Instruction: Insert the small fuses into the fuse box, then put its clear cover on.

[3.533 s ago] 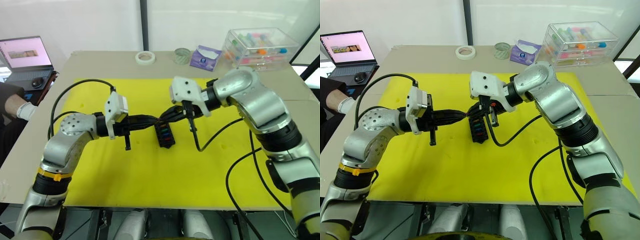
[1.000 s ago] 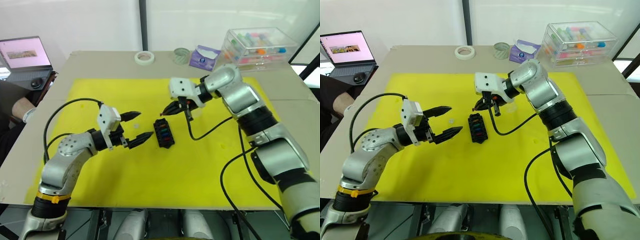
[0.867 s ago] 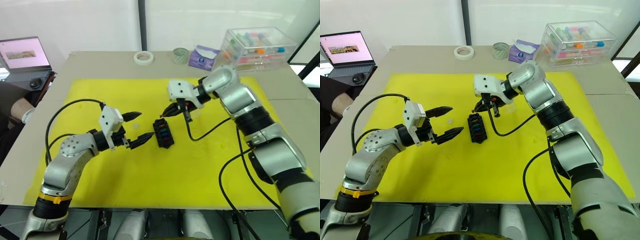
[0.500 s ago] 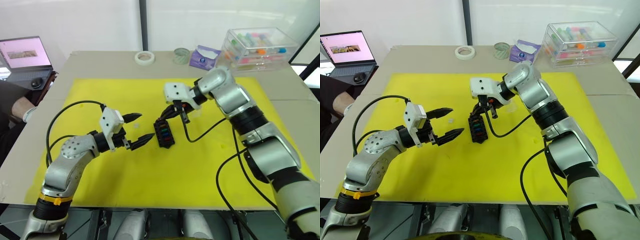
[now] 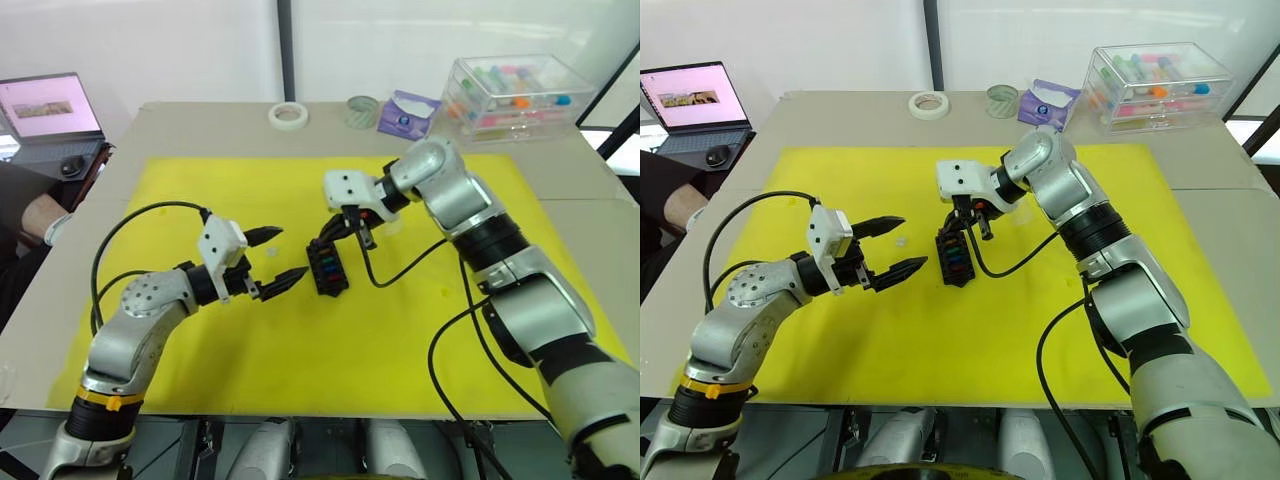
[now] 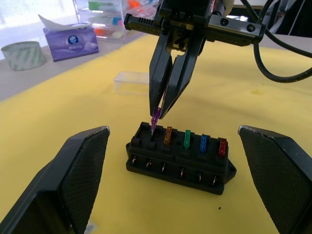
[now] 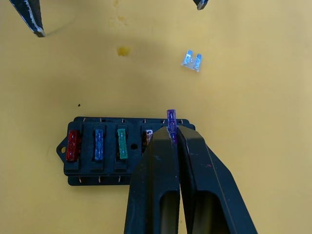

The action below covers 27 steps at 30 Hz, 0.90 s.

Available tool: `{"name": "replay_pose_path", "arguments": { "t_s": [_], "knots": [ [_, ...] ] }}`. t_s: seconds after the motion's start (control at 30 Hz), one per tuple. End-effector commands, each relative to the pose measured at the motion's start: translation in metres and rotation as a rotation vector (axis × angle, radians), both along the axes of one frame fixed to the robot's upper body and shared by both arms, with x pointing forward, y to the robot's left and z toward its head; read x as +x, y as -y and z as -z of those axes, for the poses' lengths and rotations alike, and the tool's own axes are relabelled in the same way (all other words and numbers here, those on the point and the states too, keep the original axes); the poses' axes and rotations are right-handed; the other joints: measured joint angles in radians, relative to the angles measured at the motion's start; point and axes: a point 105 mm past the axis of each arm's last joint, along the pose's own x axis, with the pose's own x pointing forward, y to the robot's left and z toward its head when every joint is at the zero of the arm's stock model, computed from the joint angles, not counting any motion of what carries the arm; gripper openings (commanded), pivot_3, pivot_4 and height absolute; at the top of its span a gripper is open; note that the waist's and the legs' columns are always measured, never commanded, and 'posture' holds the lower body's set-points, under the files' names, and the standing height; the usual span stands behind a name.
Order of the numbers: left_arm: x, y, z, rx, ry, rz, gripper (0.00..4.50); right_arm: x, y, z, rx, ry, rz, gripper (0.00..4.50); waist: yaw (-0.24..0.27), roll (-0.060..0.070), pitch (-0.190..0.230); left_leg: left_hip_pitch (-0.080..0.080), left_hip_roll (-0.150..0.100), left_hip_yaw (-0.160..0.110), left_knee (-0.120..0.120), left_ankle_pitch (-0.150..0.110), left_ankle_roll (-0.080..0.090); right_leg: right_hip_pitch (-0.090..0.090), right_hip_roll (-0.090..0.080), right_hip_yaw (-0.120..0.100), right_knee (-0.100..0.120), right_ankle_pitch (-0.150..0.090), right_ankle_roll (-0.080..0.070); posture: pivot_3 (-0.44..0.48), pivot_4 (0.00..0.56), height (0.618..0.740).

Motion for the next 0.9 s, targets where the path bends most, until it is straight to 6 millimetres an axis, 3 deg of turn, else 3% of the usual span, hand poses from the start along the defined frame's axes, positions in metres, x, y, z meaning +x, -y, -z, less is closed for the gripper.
{"name": "replay_pose_path", "arguments": {
  "t_s": [0.03,0.9],
  "knots": [
    [-0.0036,-0.0021,-0.0119,0.005,0.060,-0.006,4.46,0.0002,-0.0026,-0.0043,-0.005,0.024,-0.014,0.00,0.000,0.000,0.000,0.000,0.000,0.000,0.000,0.000,0.000,0.000,0.000,0.000,0.000,0.000,0.000,0.000,0.150,0.740],
    [-0.0031,-0.0040,-0.0127,0.019,0.066,-0.025,4.46,0.0050,-0.0032,0.0049,-0.033,0.033,-0.015,0.00,0.000,0.000,0.000,0.000,0.000,0.000,0.000,0.000,0.000,0.000,0.000,0.000,0.000,0.000,0.000,0.000,0.150,0.740]
  ]
}}
